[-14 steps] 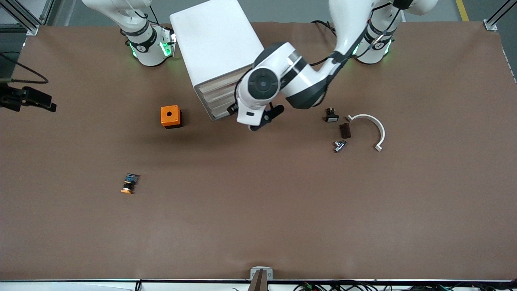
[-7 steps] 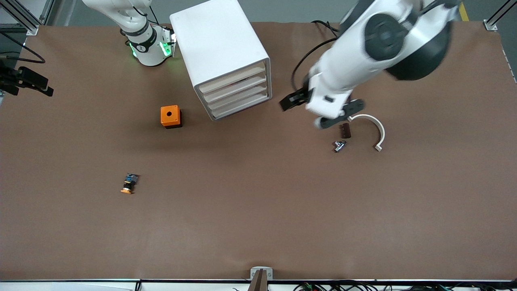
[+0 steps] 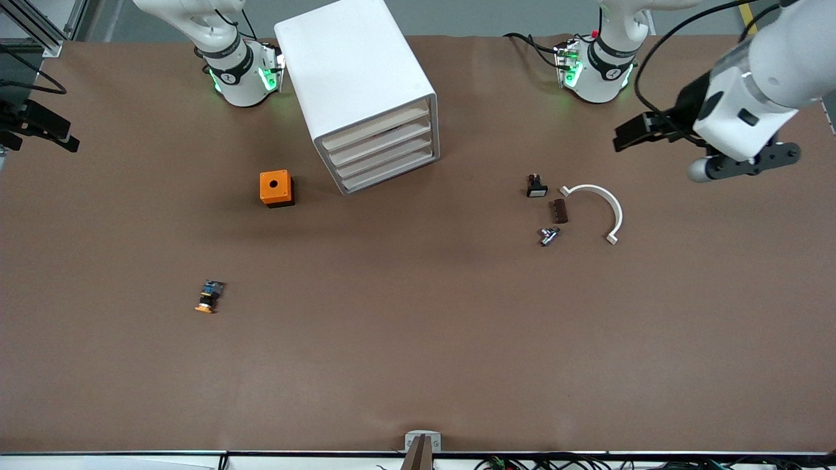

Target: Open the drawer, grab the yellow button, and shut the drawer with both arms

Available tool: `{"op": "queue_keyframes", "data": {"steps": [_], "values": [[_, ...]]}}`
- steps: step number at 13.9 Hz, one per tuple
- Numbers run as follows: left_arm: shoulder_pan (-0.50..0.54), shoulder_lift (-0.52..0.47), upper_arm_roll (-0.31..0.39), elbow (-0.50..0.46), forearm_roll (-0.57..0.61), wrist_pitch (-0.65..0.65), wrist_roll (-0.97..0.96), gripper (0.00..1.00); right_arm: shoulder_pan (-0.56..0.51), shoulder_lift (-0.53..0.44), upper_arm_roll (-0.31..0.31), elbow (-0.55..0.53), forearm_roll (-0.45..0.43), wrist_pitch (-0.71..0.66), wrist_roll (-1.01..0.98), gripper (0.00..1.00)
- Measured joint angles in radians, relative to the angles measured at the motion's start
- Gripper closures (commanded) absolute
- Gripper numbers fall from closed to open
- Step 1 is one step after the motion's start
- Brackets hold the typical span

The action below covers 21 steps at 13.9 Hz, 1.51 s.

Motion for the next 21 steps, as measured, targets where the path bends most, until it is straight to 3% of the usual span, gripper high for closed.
{"op": "queue_keyframes", "data": {"steps": [3, 7, 12, 14, 21], "values": [[0.054, -0.022, 0.011, -0.023, 0.036, -0.015, 0.164, 0.01, 0.0, 0.0, 0.0, -0.001, 0.0, 0.022, 0.0, 0.0], [0.053, -0.101, 0.137, -0.126, 0.047, 0.001, 0.332, 0.01, 0.0, 0.0, 0.001, -0.002, 0.0, 0.034, -0.014, 0.0], [0.013, -0.262, 0.205, -0.421, 0.057, 0.245, 0.373, 0.01, 0.0, 0.0, 0.001, -0.002, 0.0, 0.037, -0.029, 0.0], [0.015, -0.3, 0.215, -0.484, 0.06, 0.326, 0.386, 0.01, 0.0, 0.0, 0.001, -0.002, 0.0, 0.037, -0.029, 0.0], [0.039, -0.332, 0.222, -0.464, 0.068, 0.382, 0.389, 0.01, 0.0, 0.0, 0.005, -0.002, 0.0, 0.037, -0.023, 0.0]]}}
